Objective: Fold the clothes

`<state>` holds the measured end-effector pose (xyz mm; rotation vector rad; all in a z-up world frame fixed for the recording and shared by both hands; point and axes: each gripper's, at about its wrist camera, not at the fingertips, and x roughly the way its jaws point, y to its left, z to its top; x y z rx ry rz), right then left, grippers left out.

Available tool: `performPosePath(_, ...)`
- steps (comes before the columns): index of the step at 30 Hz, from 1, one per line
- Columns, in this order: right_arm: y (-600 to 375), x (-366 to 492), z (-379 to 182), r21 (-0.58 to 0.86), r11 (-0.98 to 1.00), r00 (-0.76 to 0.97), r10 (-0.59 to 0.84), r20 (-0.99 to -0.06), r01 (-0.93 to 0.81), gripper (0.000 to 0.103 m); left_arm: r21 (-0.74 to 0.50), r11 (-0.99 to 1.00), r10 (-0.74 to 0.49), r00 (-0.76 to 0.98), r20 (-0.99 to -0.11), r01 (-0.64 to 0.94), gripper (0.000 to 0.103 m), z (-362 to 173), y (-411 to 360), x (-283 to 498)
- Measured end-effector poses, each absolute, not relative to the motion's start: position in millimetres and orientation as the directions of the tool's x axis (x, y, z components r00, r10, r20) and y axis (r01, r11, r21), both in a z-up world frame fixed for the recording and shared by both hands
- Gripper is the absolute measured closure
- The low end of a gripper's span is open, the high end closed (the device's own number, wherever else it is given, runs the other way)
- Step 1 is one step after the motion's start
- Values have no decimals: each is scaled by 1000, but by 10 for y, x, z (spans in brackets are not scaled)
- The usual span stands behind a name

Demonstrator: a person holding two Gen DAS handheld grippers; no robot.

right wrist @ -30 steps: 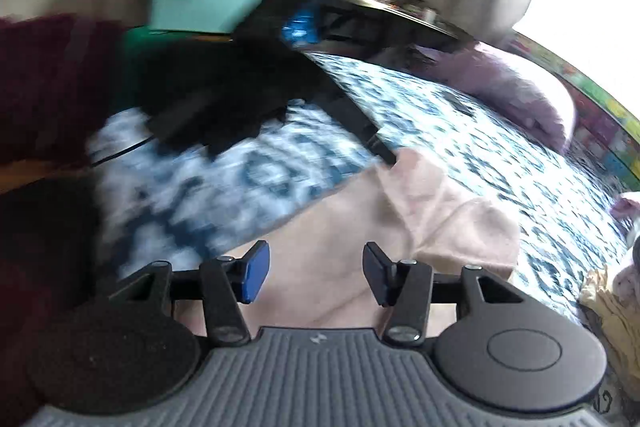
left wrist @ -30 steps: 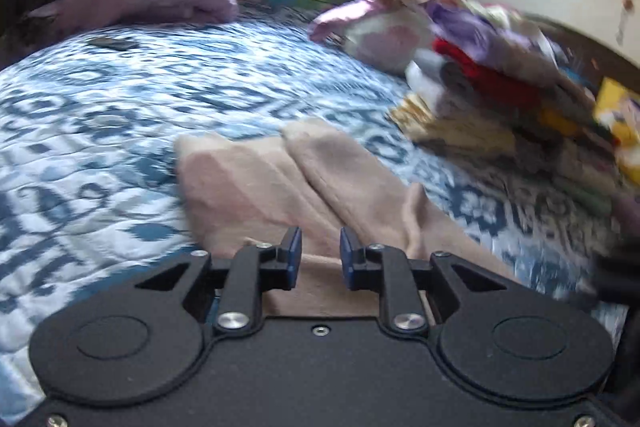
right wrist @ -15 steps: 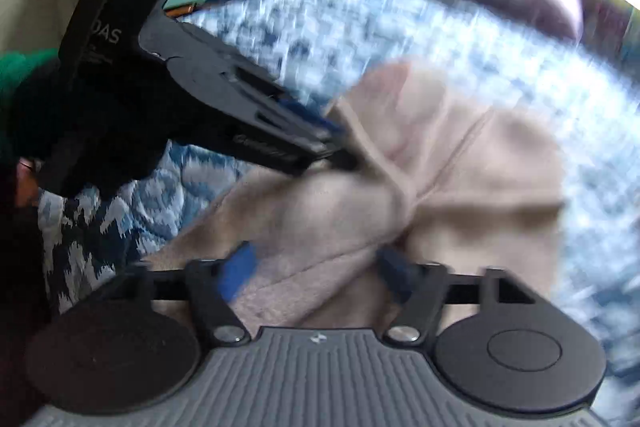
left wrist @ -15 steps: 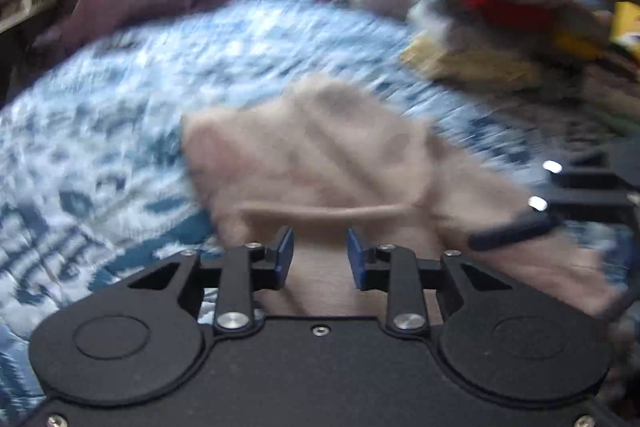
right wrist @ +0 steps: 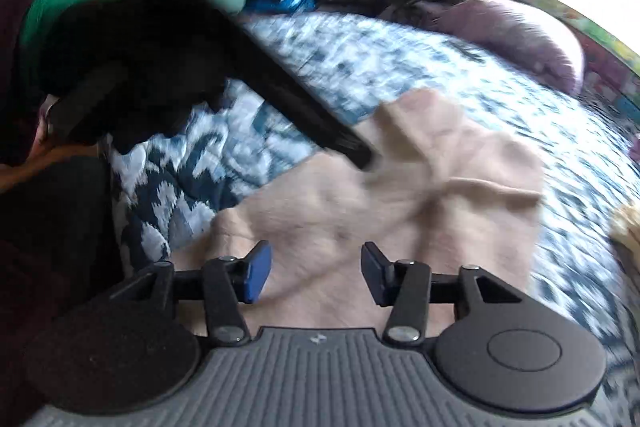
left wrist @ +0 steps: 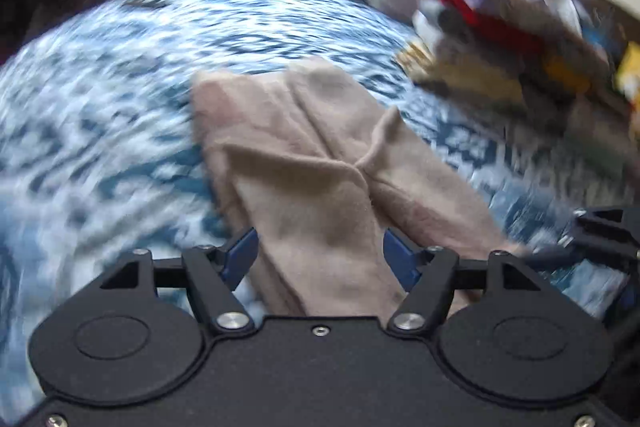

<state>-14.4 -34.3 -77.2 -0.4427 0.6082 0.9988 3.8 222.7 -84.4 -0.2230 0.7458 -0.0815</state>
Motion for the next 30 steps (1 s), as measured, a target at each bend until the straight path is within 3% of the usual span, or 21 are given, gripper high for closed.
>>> performPosePath(4, -1168, 123, -627, 109, 623, 436, 651, -621, -774, 36, -429, 887, -185, 719, -670, -171, 34, -950, 2393, -374)
performPosePath(7, -1718, 410, -800, 326, 719, 441, 655, -613, -614, 35, -593, 770, -277, 713, -644, -236, 34, -1177, 2433, -606)
performPosePath(11, -2077, 630, -1179, 588, 692, 393, 722, -570, -419, 33, -686, 659, -326, 705, -630, -308, 34, -1469, 2384, -789)
performPosePath(17, -1891, 658, -1678, 749, 583, 248, 812, -528, -315, 32, -809, 488, -392, 746, -539, -328, 35, -1716, 2390, -946)
performPosePath(23, -1861, 587, -2010, 874, 441, 262, 885, -386, -202, 36, -840, 466, -427, 761, -488, -278, 39, -1776, 2244, -962)
performPosePath(24, -1884, 608, -2046, 894, 414, 276, 891, -360, -171, 37, -841, 469, -430, 762, -485, -271, 40, -1775, 2218, -951)
performPosePath(25, -1876, 632, -2059, 898, 411, 284, 889, -358, -156, 38, -831, 482, -422, 759, -496, -275, 47, -1773, 2201, -942)
performPosePath(28, -1760, 699, -2046, 875, 459, 289, 868, -404, -156, 54, -795, 530, -398, 741, -540, -295, 77, -1755, 2157, -927)
performPosePath(29, -1669, 708, -2017, 850, 494, 280, 855, -436, -184, 68, -782, 545, -386, 737, -555, -302, 85, -1740, 2147, -936)
performPosePath(30, -1606, 692, -1969, 833, 510, 269, 851, -452, -214, 80, -774, 558, -379, 737, -560, -301, 86, -1684, 2137, -980)
